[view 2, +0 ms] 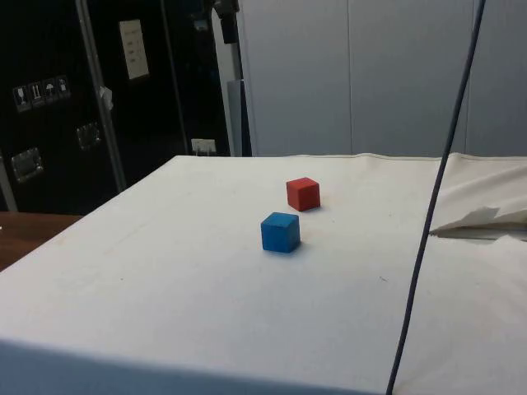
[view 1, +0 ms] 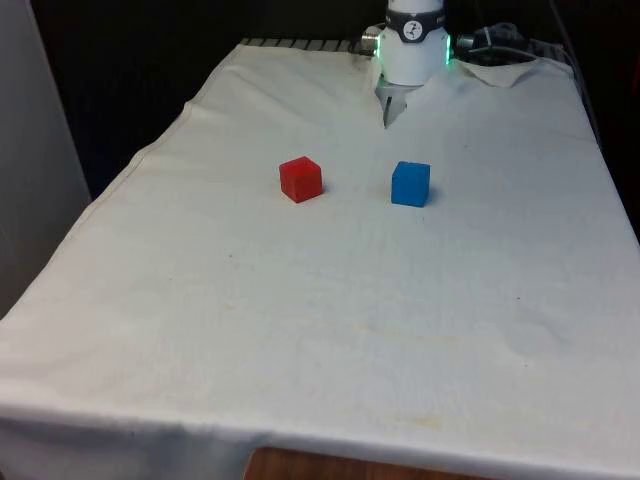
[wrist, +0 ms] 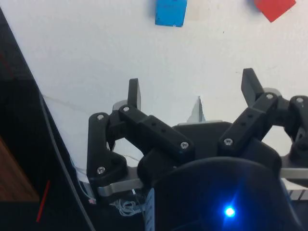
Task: Stack the two cubes.
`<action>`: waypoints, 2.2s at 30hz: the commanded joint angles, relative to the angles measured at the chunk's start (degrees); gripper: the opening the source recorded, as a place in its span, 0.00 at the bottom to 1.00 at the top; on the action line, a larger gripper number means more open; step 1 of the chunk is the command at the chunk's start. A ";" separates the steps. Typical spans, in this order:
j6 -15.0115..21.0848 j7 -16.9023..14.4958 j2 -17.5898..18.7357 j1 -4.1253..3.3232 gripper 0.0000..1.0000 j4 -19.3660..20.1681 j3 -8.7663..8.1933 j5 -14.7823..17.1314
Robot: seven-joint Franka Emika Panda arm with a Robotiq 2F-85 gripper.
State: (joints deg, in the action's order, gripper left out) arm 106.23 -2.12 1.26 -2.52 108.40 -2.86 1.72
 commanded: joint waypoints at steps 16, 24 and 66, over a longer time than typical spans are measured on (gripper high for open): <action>1.89 0.63 -6.65 -0.11 1.00 7.10 0.63 -0.52; 1.95 0.40 -9.28 -0.06 1.00 9.97 0.92 -0.23; 11.46 12.15 -13.18 -0.06 1.00 22.57 2.12 -5.44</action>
State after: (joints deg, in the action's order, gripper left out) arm 117.06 9.68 -11.46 -2.52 130.46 -0.92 -3.55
